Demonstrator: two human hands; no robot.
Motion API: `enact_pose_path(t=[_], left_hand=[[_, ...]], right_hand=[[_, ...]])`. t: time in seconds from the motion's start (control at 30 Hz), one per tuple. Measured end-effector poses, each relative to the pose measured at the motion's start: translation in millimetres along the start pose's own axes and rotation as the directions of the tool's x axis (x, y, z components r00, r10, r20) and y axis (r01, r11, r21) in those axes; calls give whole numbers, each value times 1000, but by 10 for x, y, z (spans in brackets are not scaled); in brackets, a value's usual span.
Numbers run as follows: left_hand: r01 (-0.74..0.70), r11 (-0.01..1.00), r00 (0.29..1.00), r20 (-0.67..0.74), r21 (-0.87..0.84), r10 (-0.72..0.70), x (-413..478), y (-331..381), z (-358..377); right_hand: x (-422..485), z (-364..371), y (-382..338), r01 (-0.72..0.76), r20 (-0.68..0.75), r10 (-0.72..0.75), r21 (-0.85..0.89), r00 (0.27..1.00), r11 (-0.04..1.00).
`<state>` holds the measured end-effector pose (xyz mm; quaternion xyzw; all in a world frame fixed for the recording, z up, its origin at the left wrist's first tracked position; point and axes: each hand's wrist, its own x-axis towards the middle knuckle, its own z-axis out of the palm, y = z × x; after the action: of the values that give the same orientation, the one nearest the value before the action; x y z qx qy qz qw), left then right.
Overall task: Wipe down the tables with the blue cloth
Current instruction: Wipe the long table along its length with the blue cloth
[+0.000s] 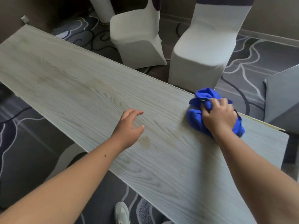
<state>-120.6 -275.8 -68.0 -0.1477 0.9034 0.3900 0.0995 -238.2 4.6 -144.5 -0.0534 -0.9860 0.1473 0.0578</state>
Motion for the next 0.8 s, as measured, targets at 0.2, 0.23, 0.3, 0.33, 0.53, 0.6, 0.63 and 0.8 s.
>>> enact_pose_path(t=[0.2,0.23,0.3,0.33,0.53,0.6,0.63,0.8], left_hand=[[-42,999,998,-41,26,43,-196,-169,-377],[-50,998,998,-41,32,51,-239,-209,-461],[-63,997,998,-23,52,65,-327,-302,-613],[-69,996,997,-14,62,70,-365,-354,-682],[-88,993,996,39,82,85,-549,-616,-948],[-87,993,995,55,84,82,-564,-661,-989],[-87,993,995,62,83,82,-555,-676,-1004],[-111,989,993,62,94,106,-438,-634,-970]], right_hand=[[-1003,155,-1033,366,133,-376,94,917,926],[-1203,157,-1153,383,151,-395,107,906,918],[-1622,150,-1349,422,195,-439,125,877,898],[-1816,138,-1436,441,217,-459,128,862,888],[-2578,104,-1728,456,238,-478,147,845,878],[-2712,115,-1742,458,206,-482,155,851,875],[-2747,121,-1739,462,190,-486,160,853,873],[-2686,143,-1651,447,145,-476,197,867,873]])
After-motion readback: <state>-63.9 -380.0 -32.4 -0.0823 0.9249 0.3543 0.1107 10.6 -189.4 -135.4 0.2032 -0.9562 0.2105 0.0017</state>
